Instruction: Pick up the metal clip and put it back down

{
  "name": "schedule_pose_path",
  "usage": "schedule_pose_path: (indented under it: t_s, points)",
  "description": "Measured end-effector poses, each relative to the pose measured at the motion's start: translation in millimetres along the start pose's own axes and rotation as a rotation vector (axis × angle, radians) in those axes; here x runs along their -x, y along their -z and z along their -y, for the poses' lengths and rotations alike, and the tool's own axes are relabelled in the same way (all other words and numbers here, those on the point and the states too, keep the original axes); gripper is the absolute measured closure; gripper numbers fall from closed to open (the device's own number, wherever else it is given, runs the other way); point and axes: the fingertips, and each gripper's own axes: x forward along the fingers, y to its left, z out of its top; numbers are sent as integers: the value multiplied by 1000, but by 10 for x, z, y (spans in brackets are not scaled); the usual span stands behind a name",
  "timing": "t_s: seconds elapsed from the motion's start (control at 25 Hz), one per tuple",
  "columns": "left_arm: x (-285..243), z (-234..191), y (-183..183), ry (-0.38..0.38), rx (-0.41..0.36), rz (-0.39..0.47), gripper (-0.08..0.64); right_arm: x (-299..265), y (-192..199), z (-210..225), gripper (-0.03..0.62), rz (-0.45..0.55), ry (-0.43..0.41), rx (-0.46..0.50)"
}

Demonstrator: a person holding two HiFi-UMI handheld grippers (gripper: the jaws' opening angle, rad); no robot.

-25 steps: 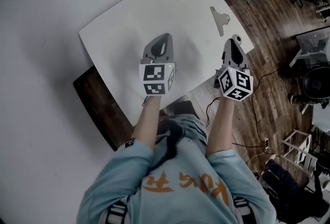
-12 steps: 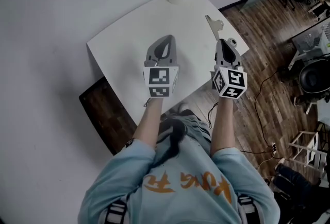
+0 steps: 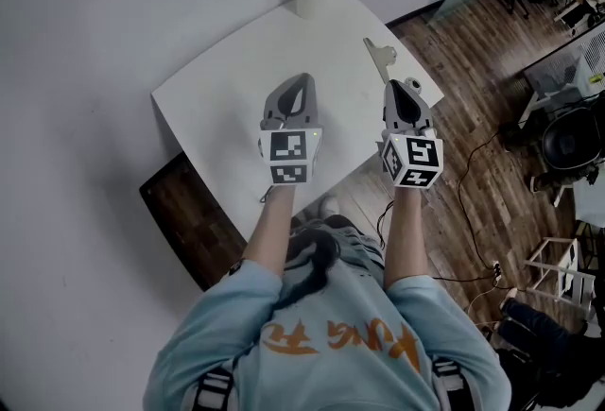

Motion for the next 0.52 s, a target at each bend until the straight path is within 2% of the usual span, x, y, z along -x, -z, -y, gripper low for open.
schedule_pose_path:
  t_s: [0.12, 0.52]
  points:
    - [-51, -5, -64, -4, -7, 9, 535, -69, -54, 4, 580, 16, -13, 0]
    - [-134, -87, 71, -39, -5, -16, 537, -235, 55, -74, 580, 2, -85, 26]
